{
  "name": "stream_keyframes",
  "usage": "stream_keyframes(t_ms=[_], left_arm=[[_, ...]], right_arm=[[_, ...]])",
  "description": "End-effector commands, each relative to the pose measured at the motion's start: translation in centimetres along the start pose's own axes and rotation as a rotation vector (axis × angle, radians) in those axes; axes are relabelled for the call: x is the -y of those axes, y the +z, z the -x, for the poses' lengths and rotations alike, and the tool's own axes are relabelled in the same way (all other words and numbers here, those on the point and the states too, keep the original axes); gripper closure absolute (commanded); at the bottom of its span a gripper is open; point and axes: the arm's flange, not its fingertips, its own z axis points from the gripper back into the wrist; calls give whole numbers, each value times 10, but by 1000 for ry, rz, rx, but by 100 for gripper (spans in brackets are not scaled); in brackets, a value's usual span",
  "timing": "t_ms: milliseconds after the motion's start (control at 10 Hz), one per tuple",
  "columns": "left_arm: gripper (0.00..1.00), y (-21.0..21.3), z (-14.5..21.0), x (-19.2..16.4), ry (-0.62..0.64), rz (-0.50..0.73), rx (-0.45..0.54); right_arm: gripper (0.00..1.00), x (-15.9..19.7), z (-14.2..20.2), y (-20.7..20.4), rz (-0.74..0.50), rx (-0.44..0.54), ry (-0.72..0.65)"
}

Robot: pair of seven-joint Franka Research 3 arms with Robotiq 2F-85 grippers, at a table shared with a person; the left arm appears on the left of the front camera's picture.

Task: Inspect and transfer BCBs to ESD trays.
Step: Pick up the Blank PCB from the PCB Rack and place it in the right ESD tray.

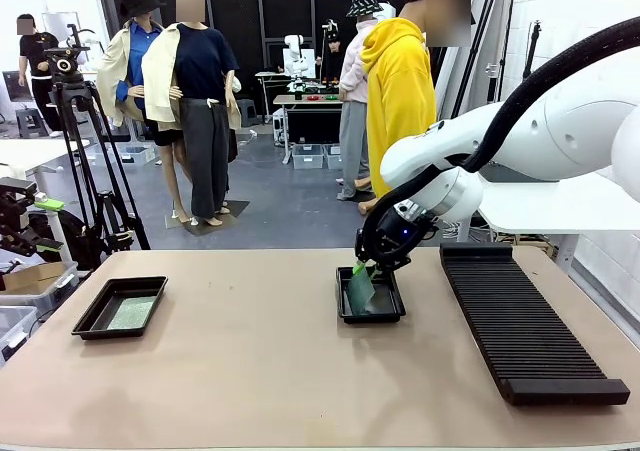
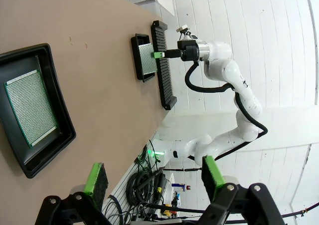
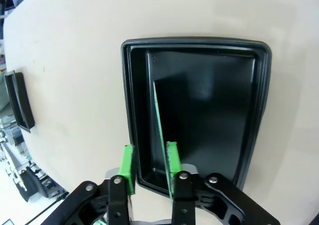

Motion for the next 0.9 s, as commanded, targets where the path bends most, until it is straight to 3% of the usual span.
stream_keyframes(t_ms=[0, 100, 400, 800], left_arm=[[0, 0, 1, 2, 13, -12, -7], [0, 0, 1, 2, 13, -12, -7], [0, 0, 1, 2, 13, -12, -7], [0, 0, 1, 2, 13, -12, -7]], right_arm=[[11, -11, 1, 13, 61, 22, -22], [0, -16, 5, 22, 98, 23, -22], [0, -34, 20, 51, 252, 19, -24], [0, -30, 16, 52, 333, -32, -19]])
